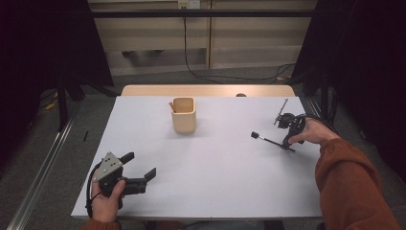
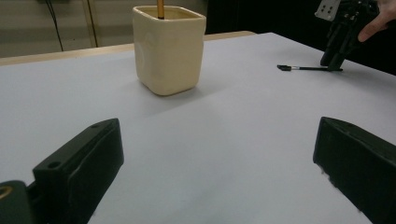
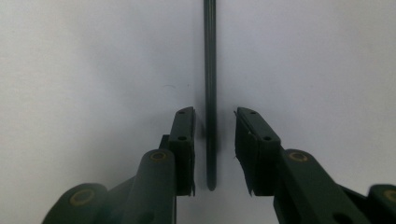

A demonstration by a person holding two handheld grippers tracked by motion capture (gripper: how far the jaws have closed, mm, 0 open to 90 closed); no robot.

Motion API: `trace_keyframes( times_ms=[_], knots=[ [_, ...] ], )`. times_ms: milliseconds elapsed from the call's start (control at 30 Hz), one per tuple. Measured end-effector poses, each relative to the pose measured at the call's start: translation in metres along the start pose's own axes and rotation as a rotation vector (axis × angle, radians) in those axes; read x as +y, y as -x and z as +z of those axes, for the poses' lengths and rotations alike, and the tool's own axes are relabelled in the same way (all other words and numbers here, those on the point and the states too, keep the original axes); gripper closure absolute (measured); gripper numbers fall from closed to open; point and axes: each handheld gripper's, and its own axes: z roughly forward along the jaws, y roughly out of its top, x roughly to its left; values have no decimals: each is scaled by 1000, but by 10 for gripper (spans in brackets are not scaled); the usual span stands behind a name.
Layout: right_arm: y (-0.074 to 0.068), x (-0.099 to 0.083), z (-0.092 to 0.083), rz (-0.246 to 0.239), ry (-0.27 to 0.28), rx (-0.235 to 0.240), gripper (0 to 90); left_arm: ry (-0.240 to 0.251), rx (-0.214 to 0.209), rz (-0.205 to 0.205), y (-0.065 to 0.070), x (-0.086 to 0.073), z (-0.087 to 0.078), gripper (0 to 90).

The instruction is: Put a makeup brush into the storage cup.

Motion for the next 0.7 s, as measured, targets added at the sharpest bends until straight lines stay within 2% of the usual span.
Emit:
trace_keyframes(
  times_ms=[33,200,300,500,567,633,700],
  knots=[
    [-1,1,1,13,-1,4,695,-1,0,-1,0,0,0,17],
    [-1,2,4,-2,-14,-1,738,-4,2,1,0,0,0,17],
    [0,2,5,-2,-6,-4,754,-2,2,1,0,0,0,17],
    [-4,5,5,1,-26,-24,783,3,-1,-6,0,0,-1,17],
    [-5,5,5,-6,-27,-31,817,1,-2,-6,0,0,-1,17],
    [-5,5,6,11,-26,-19,859,2,0,-4,0,0,-1,17],
    [-5,5,6,18,-29,-15,862,2,0,-4,0,0,-1,17]
  ],
)
